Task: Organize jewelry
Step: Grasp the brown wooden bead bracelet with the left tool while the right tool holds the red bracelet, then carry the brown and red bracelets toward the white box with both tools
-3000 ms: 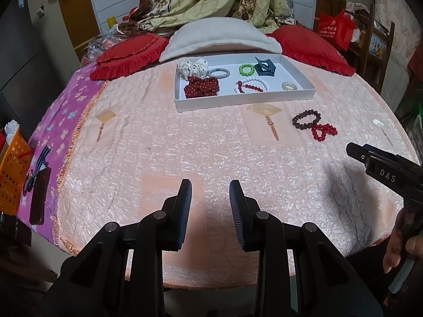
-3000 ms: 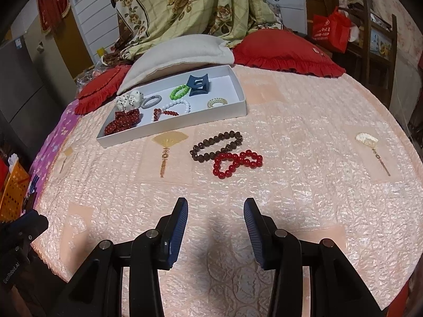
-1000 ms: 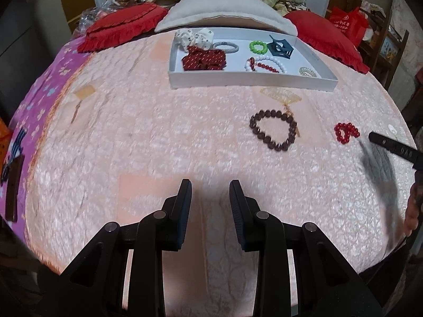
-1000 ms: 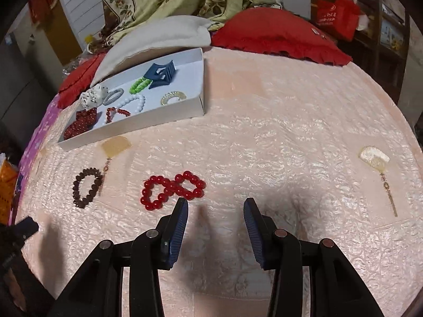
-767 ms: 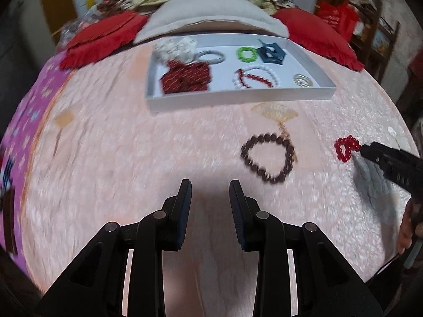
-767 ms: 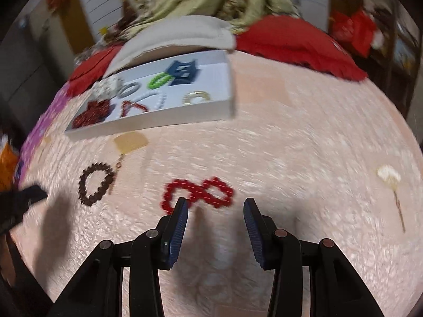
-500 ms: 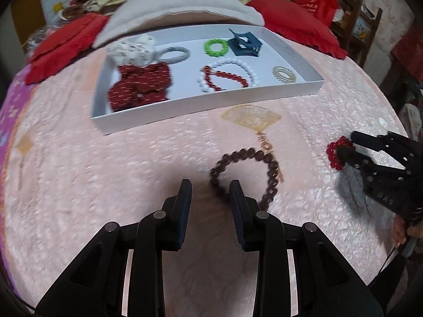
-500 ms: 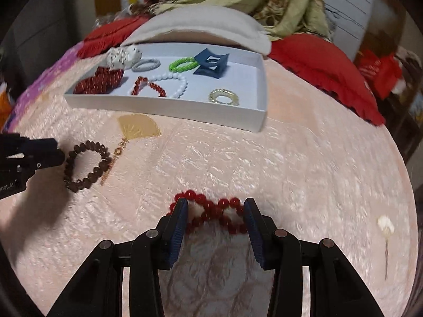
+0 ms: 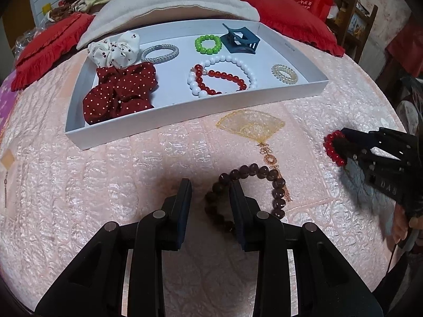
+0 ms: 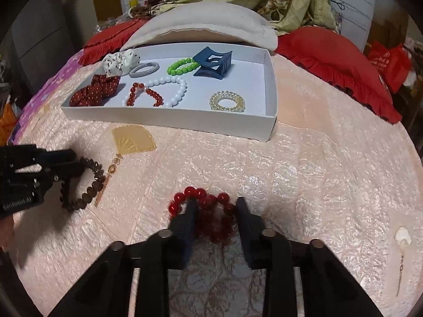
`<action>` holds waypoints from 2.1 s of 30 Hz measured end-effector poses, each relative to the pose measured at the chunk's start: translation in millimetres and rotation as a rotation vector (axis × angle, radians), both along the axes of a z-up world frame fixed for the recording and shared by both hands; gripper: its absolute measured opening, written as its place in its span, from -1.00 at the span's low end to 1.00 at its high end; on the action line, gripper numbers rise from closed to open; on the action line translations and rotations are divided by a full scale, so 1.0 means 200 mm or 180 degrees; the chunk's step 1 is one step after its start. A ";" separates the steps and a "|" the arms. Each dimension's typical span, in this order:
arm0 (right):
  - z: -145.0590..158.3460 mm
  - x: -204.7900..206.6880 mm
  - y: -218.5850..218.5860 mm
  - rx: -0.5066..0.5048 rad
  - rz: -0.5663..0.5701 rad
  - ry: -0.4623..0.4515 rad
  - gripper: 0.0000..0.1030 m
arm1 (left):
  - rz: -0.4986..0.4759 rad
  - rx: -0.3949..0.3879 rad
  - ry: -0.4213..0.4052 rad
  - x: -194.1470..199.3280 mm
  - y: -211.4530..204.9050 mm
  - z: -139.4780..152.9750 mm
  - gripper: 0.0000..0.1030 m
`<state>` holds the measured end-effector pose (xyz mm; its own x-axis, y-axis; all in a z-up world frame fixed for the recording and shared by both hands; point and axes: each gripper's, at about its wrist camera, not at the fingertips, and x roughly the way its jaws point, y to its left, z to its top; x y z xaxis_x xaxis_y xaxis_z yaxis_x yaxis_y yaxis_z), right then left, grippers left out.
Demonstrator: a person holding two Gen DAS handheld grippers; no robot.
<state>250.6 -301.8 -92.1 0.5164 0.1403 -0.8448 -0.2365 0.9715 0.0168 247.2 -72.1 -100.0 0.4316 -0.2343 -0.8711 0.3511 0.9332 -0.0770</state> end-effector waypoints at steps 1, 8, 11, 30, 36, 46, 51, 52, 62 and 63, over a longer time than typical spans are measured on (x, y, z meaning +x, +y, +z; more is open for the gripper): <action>0.00 0.00 -0.01 0.0035 -0.0037 0.0001 -0.61 | -0.0009 0.0008 0.0004 -0.01 0.00 0.00 -0.44; 0.06 -0.08 -0.11 0.0601 -0.0379 -0.0006 -0.65 | 0.0034 -0.0009 0.0102 -0.08 -0.03 0.04 -0.86; 0.11 -0.15 -0.15 0.0825 -0.0483 -0.0042 -0.84 | 0.0075 -0.0079 0.0025 -0.14 -0.01 0.10 -0.86; 0.42 -0.61 0.00 0.1081 -0.0488 -0.0429 -0.84 | 0.0267 -0.0085 -0.0597 -0.62 0.12 0.49 -0.86; 0.49 -0.73 0.11 0.1005 -0.0392 -0.0534 -0.84 | 0.0338 -0.0027 -0.0849 -0.74 0.18 0.59 -0.86; 0.56 -0.85 0.22 0.0912 -0.0329 -0.0584 -0.84 | 0.0465 0.0199 -0.1171 -0.90 0.23 0.71 -0.86; 0.60 -0.89 0.27 0.0880 -0.0324 -0.0630 -0.84 | 0.0550 0.0258 -0.1246 -0.95 0.28 0.74 -0.86; 0.60 -0.90 0.27 0.0875 -0.0323 -0.0643 -0.84 | 0.0572 0.0262 -0.1251 -0.95 0.28 0.75 -0.86; 0.65 -0.95 0.29 0.0881 -0.0315 -0.0719 -0.84 | 0.0720 0.0369 -0.1248 -0.98 0.33 0.77 -0.86; 0.66 -0.95 0.28 0.0880 -0.0322 -0.0735 -0.84 | 0.0731 0.0383 -0.1257 -0.98 0.33 0.77 -0.86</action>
